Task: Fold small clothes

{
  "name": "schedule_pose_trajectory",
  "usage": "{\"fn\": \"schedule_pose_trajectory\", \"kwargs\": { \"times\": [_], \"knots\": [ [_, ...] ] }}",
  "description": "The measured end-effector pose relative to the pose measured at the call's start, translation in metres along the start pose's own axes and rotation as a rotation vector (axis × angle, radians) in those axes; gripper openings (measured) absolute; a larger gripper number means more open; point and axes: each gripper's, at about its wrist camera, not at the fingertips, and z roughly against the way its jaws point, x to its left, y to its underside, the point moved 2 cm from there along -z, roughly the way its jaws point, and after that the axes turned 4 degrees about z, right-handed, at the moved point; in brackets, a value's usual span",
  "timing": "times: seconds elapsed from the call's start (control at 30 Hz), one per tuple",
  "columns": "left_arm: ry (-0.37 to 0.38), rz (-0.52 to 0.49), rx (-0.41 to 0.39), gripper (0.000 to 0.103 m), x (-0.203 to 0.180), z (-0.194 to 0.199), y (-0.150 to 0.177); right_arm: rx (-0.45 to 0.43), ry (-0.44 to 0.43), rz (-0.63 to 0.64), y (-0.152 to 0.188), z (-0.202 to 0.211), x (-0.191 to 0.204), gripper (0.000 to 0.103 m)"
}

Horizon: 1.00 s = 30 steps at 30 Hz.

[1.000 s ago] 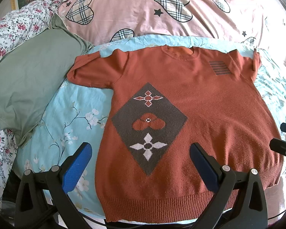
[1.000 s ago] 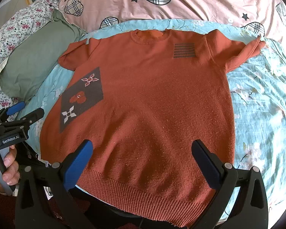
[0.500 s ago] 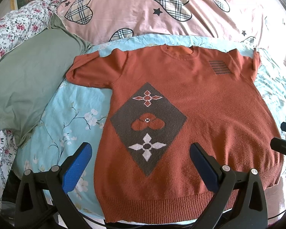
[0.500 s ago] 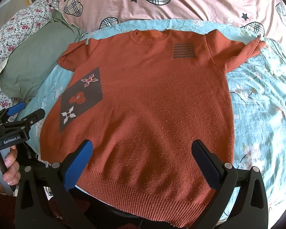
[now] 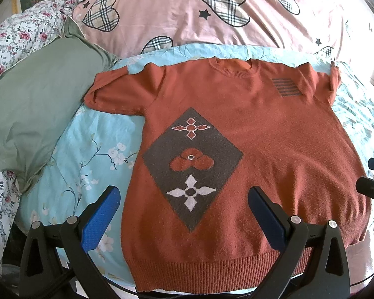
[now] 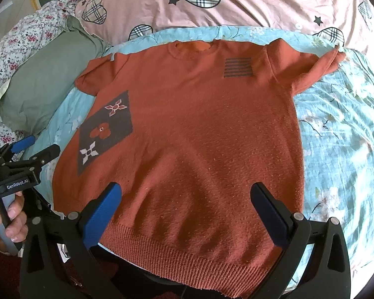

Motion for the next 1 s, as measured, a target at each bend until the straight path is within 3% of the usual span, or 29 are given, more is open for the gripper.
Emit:
{"fn": "schedule_pose_trajectory", "kwargs": {
  "times": [0.17, 0.43, 0.63, 0.77, 0.83, 1.0],
  "knots": [
    [0.018, 0.005, 0.016, 0.103, -0.001, -0.005, -0.001, 0.035, 0.049, 0.014, 0.002, -0.004, -0.007, 0.103],
    [0.011, -0.018, 0.060, 0.103, -0.010, -0.021, 0.000, 0.045, 0.034, -0.039, 0.002, -0.010, -0.024, 0.103],
    [-0.015, -0.043, 0.079, 0.102, -0.016, -0.038, -0.007, -0.004, 0.065, -0.045, -0.011, -0.008, -0.053, 0.103],
    [-0.029, -0.062, 0.072, 0.102, -0.021, -0.050, -0.018, -0.079, 0.109, -0.090, -0.040, -0.001, -0.100, 0.102],
    [-0.031, -0.061, 0.080, 0.102, -0.024, -0.059, -0.027, -0.111, 0.135, -0.123, -0.058, 0.000, -0.128, 0.096],
    [-0.009, -0.046, 0.095, 0.102, -0.030, -0.079, -0.046, -0.185, 0.183, -0.235, -0.121, -0.006, -0.217, 0.066]
  ]
}}
